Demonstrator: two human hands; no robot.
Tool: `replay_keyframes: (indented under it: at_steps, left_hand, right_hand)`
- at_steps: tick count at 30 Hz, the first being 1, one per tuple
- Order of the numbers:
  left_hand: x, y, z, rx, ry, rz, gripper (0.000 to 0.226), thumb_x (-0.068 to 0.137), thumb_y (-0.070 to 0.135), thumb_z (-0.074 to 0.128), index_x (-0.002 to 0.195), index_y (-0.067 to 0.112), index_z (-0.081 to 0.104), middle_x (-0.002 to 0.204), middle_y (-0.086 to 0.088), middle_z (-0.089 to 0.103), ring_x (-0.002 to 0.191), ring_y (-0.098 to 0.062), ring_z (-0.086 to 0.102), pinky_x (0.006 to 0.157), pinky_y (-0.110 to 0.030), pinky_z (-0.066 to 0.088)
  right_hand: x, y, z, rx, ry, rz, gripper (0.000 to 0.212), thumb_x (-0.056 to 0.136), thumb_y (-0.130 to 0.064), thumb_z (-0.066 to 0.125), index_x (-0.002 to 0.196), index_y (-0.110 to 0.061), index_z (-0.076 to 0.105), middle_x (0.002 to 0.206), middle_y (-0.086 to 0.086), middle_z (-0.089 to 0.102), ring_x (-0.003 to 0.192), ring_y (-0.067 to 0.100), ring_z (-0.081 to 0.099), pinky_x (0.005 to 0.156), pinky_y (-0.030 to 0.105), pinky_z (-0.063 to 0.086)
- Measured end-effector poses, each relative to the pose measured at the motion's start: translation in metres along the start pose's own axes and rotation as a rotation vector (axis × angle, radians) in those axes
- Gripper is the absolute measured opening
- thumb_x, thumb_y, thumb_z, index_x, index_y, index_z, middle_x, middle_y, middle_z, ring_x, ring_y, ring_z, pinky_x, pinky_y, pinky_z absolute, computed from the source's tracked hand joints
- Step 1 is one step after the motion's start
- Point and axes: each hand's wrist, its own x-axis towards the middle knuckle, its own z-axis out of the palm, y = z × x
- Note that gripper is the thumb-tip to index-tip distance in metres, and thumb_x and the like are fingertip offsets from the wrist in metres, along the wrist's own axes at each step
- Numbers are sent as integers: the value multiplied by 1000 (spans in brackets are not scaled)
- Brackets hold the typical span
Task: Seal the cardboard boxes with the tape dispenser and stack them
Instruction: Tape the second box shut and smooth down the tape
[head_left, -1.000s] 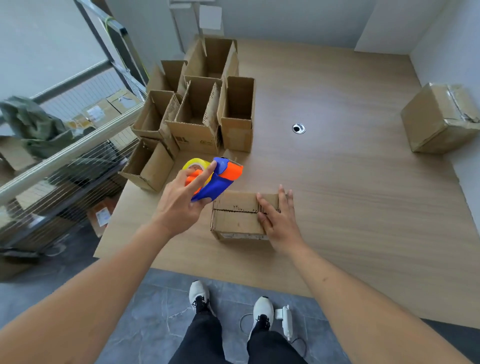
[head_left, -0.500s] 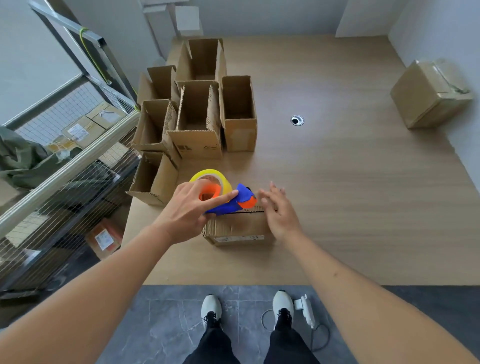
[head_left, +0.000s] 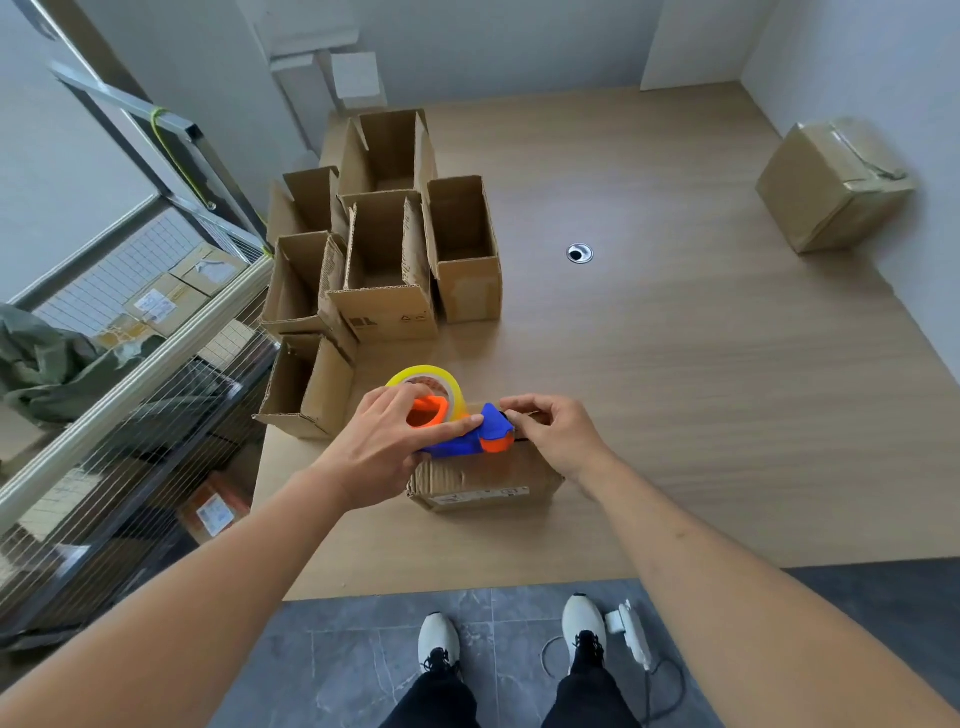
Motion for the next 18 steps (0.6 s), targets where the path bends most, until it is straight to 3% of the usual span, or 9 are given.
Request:
replay_keyframes:
  at_steps: [8,14,18]
  left_hand:
    - [-6,7,-7,26,-58,-38,85,95,23,60,154,60,12,143,-10,38,130,-33,39,110,-51,36]
    - [-23,19,0,78,-18,-98,80,96,36,59,154,61,9,142,-9,40,127,-31,42,106,-47,34]
    - [-31,23,10,103,4,-126,77,98,38,57,155,59,10,141,-10,41,125,-32,43,104,-48,34]
  right_hand:
    - [-2,5,8,-34,67,-16,8,93,-16,73,91,-18,81,89,-3,78,87,15,72,78,22,58]
    - [-5,5,11,-54,81,-42,14,90,-7,74,85,-19,81,85,-10,76,81,-1,68,76,13,52]
    - [-9,6,11,-52,110,-65,13,89,-5,75,87,-15,82,84,-9,77,79,-2,68,73,9,49]
